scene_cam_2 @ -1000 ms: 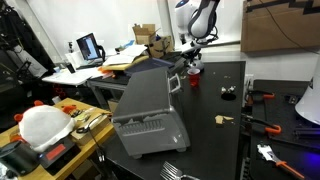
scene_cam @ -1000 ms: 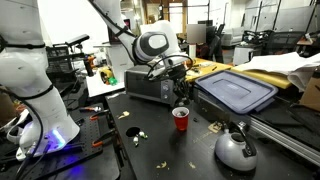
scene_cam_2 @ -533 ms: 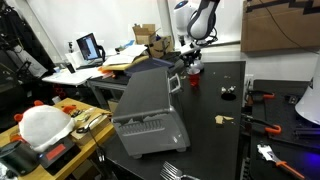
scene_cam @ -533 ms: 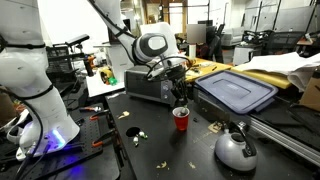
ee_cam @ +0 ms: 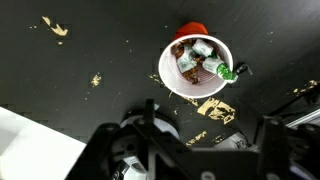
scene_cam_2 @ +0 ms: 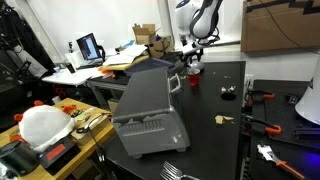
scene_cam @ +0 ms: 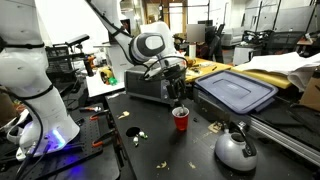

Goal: Put one piece of candy in the red cup.

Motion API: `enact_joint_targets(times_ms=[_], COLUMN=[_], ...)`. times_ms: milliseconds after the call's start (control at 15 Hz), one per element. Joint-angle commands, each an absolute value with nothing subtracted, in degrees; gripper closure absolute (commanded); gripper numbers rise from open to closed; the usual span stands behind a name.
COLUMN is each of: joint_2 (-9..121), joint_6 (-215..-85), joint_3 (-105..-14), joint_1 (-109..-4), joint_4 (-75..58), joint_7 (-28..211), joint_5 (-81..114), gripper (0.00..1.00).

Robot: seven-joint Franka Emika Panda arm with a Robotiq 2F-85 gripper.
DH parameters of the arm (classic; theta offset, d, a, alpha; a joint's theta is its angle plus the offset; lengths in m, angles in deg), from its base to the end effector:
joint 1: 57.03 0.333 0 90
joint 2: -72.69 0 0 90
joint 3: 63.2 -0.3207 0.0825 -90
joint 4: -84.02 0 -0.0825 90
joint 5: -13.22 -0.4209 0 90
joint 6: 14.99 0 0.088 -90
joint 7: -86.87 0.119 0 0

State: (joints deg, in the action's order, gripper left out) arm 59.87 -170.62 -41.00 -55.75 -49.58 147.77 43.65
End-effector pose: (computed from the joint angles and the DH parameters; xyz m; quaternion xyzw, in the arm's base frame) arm 0.5246 -0.1882 0.2246 0.8755 -0.4462 0.1294 0.1326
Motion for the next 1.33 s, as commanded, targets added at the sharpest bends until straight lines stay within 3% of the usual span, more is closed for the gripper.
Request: enact_joint_targets(times_ms=[0,1267], joint_2=[64.8,81.8], joint_6=[-169.7,-153.8], joint_3=[-42.5,-54.4], joint_1=[-56.6,-63.7], joint_4=[-53.6,-60.6], joint_7=[145.7,120.6], joint_5=[45.0,37.3], gripper=[0.00,0.00])
